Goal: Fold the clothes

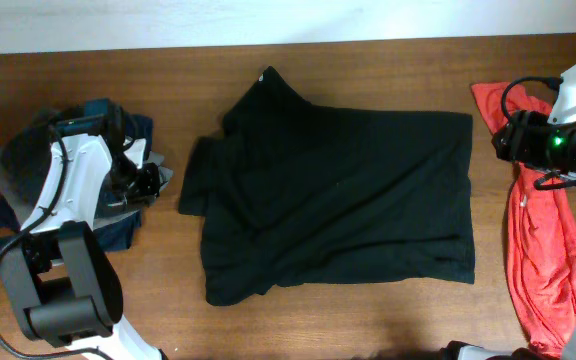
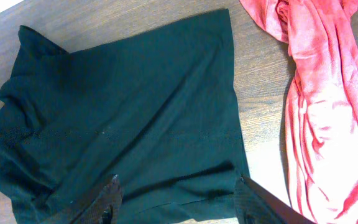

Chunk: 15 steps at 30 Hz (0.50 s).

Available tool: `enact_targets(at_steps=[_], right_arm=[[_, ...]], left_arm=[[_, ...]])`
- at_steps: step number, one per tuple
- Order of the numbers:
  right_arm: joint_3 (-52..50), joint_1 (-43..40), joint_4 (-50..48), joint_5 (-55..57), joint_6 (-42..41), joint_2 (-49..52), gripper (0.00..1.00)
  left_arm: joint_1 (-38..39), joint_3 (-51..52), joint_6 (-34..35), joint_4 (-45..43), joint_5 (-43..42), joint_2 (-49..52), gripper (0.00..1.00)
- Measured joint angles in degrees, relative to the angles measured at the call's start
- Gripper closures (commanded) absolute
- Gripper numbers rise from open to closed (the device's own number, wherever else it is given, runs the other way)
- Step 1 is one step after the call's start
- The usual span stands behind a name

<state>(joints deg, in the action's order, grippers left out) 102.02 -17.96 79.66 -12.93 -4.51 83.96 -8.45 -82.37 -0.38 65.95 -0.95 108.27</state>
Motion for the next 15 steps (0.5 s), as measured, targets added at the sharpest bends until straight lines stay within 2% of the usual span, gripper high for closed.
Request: enact_targets(at_steps=[2,3,4,5,7,9,15], right_arm=[[0.0,0.0,0.0,0.4,0.0,0.2,0.35],[0.0,0.0,0.0,0.7,0.0,0.5,0.35],[-0.1,0.0,0.0,1.0,0.0,1.1,0.35],[-0.3,0.0,0.0,1.1,-0.1,1.9,0.35],[-1.0,0.0,-0.3,1.3,-0.3,3.9,0.36],[-2.3,0.0,-0.8,1.4,-0.9,6.5,0.37],[-5.9,0.0,-2.7,1.3,-1.5,12.7,0.36]], left_arm=[[0.0,0.0,1.1,-0.1,0.5,0.0,0.99],[0.0,0.0,1.3,-1.0,-0.1,0.0,0.95],[0.0,0.0,0.9,-2.3,-1.2,0.0,0.87],[0.2,0.0,0.1,-3.8,-3.1,0.0,0.73],[0.8,0.0,-2.8,-6.5,-7.1,0.0,0.57],[2.1,0.0,-5.5,-9.8,-10.9,0.0,0.48],[6.6,0.0,-9.4,-23.4,-16.2,0.5,0.41]])
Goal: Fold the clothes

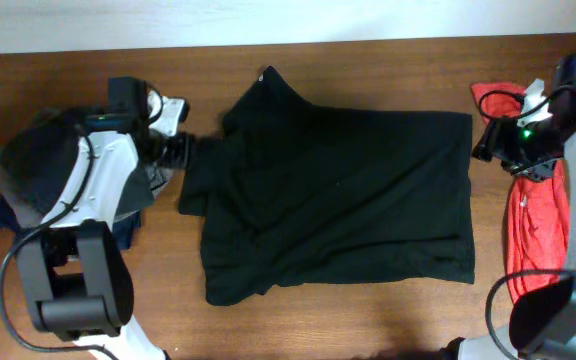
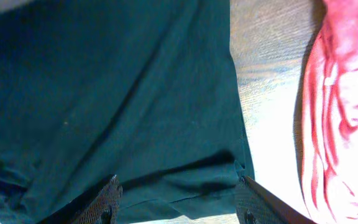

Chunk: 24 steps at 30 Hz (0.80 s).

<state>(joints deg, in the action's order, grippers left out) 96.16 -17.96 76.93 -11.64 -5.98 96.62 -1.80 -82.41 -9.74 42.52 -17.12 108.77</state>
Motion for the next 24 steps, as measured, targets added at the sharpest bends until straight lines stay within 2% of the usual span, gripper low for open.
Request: enact_targets(at_steps=[8,9,10,11,12,13,17,19,21,24], right_arm=[[-0.4,0.0,-2.2,0.0,-0.1,0.3,0.34],[-0.4,0.0,-2.2,0.0,-0.1,0.3,0.34],[-0.4,0.0,-2.2,0.0,-0.1,0.3,0.34],[-0.4,0.0,-2.2,0.0,-0.1,0.3,0.34],[-0.4,0.0,-2.2,0.0,-0.1,0.3,0.34],[-0.4,0.0,-2.2,0.0,-0.1,0.3,0.33],[-0.6,0.0,-3.8,1.0,0.0,0.3,0.32],[-1.8,0.0,-6.1,1.5,0.0,0.3,0.4],[-3.8,0.0,-8.4,1.8,0.0,0.3,0.51],[-8.5,0.0,-14.4,2.1,0.2,0.3,0.76]], left_arm=[[3.0,0.0,-2.1,-9.6,-7.7,8.6,0.42],[3.2,0.0,-2.2,-9.9,-7.9,9.2,0.46],[3.9,0.0,-2.4,-10.2,-8.5,11.0,0.59],[4.4,0.0,-2.4,-10.3,-8.5,11.8,0.78],[4.7,0.0,-2.6,-10.1,-8.4,12.6,0.92],[5.0,0.0,-3.0,-9.7,-7.9,13.0,0.99],[4.8,-0.1,-2.3,-7.8,-4.7,13.1,1.0],[4.4,-0.4,-1.1,-6.7,-3.1,13.0,1.0],[3.6,-0.8,0.5,-5.6,-1.4,12.9,0.99],[1.6,-0.8,2.0,-4.6,-0.4,12.7,1.0]])
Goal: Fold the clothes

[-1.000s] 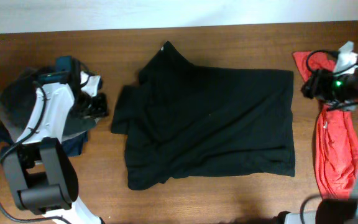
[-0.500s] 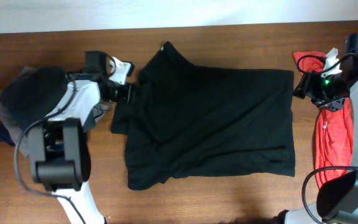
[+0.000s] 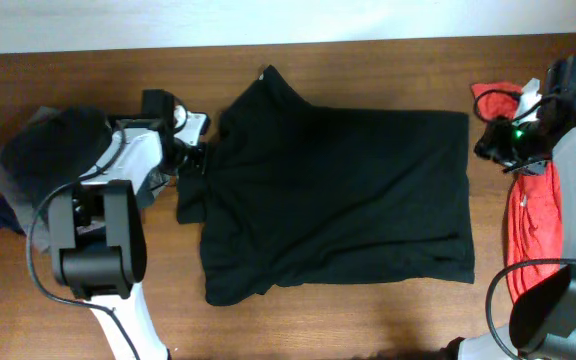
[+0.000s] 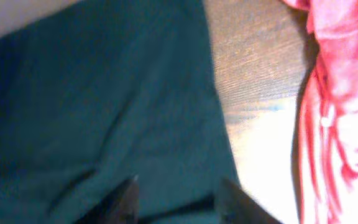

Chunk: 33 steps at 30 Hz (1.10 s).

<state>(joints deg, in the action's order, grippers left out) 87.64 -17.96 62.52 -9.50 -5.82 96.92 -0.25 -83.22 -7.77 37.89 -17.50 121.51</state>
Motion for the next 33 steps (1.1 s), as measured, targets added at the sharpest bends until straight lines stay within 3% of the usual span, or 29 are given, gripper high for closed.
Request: enact_targets(at_steps=[2,14,20,31,32,33], right_arm=[[-4.1,0.0,-4.5,0.0,-0.3,0.0,0.93],[-27.8,0.6,-34.3,-10.2,-3.3,2.6,0.96],[-29.0,1.6,-38.4,-12.7,-3.5,10.2,0.96],[-26.9,-0.8,-39.6,-6.1,-6.0,11.3,0.96],[-26.4,-1.4,-38.9,-6.0,-6.1,11.5,0.95],[-25.7,-2.0,-38.1,-6.0,-6.1,11.8,0.87]], left_arm=[[-1.4,0.0,0.7,0.3,0.4,-0.1,1.0],[-3.1,-0.1,3.1,0.2,1.0,-0.1,1.0],[-3.1,-0.1,4.0,0.1,1.0,-0.1,1.0],[-3.1,-4.3,4.3,0.2,2.2,0.0,0.99],[-3.1,-5.6,4.4,0.2,2.4,0.1,0.99],[-3.1,-6.9,4.4,0.3,2.4,0.1,0.94]])
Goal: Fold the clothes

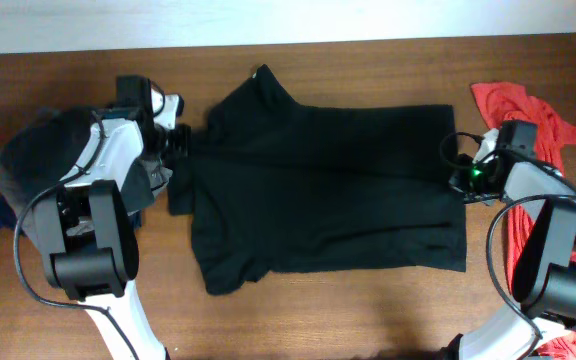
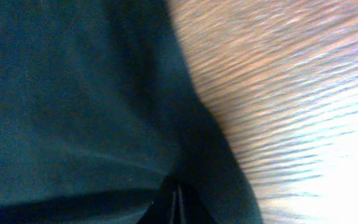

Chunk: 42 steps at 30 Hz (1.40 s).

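A black T-shirt (image 1: 328,190) lies spread flat across the middle of the wooden table, collar at the back left. My left gripper (image 1: 180,140) is at the shirt's left shoulder, where the cloth is drawn up to its tip, so it looks shut on the fabric. My right gripper (image 1: 460,180) is low on the shirt's right hem. In the right wrist view its fingers (image 2: 176,200) are pressed together on the dark shirt (image 2: 73,93) at the edge, with bare table wood (image 2: 291,93) beside it.
A red garment (image 1: 528,110) lies crumpled at the right edge, behind and beside my right arm. A pile of dark clothes (image 1: 28,160) sits at the far left under my left arm. Bare table (image 1: 328,320) runs along the front.
My right gripper came down from beside the red garment onto the shirt's right hem and shut on it. My left gripper and the shirt's left shoulder shifted a little left; the whole shirt shifted left.
My left gripper was over the dark pile and my right hung open above the shirt's right side. The left then reached the shirt's left sleeve while the right dropped closer to the hem. Now both grippers are on opposite edges of the shirt.
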Available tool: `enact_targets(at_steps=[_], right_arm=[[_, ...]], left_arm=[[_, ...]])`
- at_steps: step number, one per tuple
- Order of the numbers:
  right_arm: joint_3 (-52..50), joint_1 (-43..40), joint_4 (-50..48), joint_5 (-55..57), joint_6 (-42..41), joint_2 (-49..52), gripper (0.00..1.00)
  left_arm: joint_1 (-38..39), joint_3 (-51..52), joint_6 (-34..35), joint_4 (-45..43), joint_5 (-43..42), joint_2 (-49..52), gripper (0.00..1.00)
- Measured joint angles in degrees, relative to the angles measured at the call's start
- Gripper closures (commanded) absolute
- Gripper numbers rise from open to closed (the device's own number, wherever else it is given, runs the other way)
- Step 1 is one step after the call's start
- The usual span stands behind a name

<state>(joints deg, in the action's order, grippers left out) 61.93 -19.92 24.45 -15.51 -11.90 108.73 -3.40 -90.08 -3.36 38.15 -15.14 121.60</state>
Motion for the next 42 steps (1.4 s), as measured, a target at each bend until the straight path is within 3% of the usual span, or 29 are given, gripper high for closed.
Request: enact_targets(at_steps=[2,5,11,14,18,22,29,34,42], right_arm=[[1.9,-1.1,3.1,-0.4,0.8,0.7,0.71],[5.0,-1.9,8.9,-1.7,3.1,1.3,0.6],[12.8,-2.3,18.9,-4.1,4.9,0.5,0.56],[16.7,-2.3,22.2,-4.5,5.2,-2.1,0.6],[19.1,-2.0,23.2,-5.0,5.6,-5.5,0.8],[19.2,-0.5,23.2,-5.0,5.9,-5.2,0.89],[19.0,3.8,20.3,-5.0,5.4,0.4,0.94],[18.7,5.4,18.5,-5.0,4.4,4.6,0.96],[18.7,6.2,16.5,-4.9,2.2,8.7,0.96]], left_arm=[[0.0,-2.8,0.5,0.9,0.0,0.0,0.83],[-0.1,-5.8,0.8,4.0,0.5,0.0,0.74],[-0.3,-7.5,1.0,11.8,0.7,0.0,0.67],[-0.3,-7.5,0.6,12.9,0.5,0.0,0.69],[-0.2,-8.2,-3.1,10.5,-4.6,0.0,1.0],[1.1,-9.9,-5.1,3.6,-9.4,0.0,1.0],[9.4,-10.6,-8.5,-2.5,-10.0,2.2,1.0],[13.2,-10.7,-9.2,-2.8,-8.7,7.8,1.0],[13.1,-10.7,-9.3,-2.2,-7.5,12.1,1.0]])
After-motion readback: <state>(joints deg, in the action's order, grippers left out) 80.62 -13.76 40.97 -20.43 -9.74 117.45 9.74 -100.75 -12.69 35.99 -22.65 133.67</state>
